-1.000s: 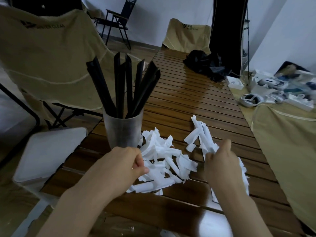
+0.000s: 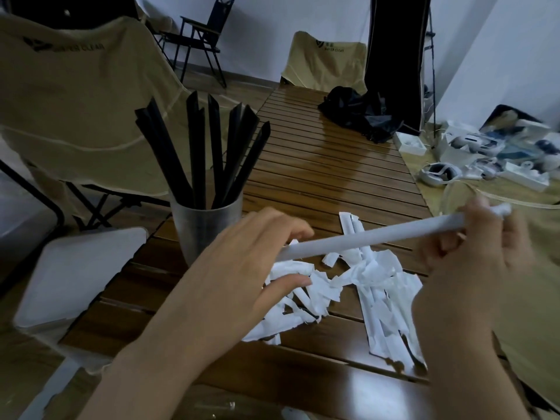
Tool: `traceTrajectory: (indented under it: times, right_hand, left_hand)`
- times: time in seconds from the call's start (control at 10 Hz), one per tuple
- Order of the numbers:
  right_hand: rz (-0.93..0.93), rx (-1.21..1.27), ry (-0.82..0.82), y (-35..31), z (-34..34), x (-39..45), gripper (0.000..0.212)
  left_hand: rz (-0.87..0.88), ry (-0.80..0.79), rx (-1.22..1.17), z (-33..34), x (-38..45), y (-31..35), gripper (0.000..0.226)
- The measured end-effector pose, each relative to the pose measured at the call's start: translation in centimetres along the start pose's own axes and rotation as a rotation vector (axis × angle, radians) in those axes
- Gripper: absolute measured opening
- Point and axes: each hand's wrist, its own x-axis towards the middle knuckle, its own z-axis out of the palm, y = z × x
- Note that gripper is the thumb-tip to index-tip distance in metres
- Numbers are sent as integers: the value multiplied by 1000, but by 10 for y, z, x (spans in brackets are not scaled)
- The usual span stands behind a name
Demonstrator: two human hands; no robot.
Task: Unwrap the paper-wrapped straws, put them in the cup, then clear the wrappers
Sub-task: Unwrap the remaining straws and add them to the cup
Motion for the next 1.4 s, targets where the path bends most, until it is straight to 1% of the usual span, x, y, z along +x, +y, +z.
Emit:
traceTrajectory:
  times: [0.1,0.2,0.3,0.4,0.5,0.6,0.7,0.8,0.9,1.0,1.1,1.2,1.3,1.4]
  right_hand:
    - [64,-152,-116,55,84,-41,23]
    - [191,-226,-348,63,104,-49,18]
    - [190,-417,-426,61,102,-44,16]
    - [127,-619,-451,73,100,-46,11]
    - [126,-659,-469,77,105,-49,15]
    - [86,-739,-468,85,113,-55,19]
    - [-31,-775,-386,89,119,-62,26]
    - [-191,-748,-324,92,124,-70,27]
    - [-303,-725,-315,94,129,-75,26]
    - [-370,-715,-304,91,135,-78,28]
    - [-372,-679,-303,88,139,-81,25]
    - [-381,-709,-325,86,138,-81,19]
    - [-340,-771,-322,89,134,-82,11]
    - [-307,-859,-332,92,130,-85,11]
  left_hand:
    - [29,73,81,0,3,6,34]
    - [23,112,203,4,3,6,17]
    - [-31,97,261,3,0,-4,19]
    - [-55,15,267,-6,-3,-12,16]
    - [-92,-31,201,-7,-4,-12,11]
    - [-108,-35,175,-1,-2,-8,23]
    - [-242,-17,62,1,-5,-6,31]
    - [-318,-38,-106,-2,-5,-7,27]
    - [-350,-66,-272,-5,-6,-10,32]
    - [-453,-179,-520,-9,-2,-9,39]
    - [-481,-242,-607,-12,0,-8,43]
    - [-444,-220,-489,-15,-2,-10,43]
    - [-403,-190,-374,-19,-5,-16,34]
    - [-395,-160,-258,-22,-8,-21,23]
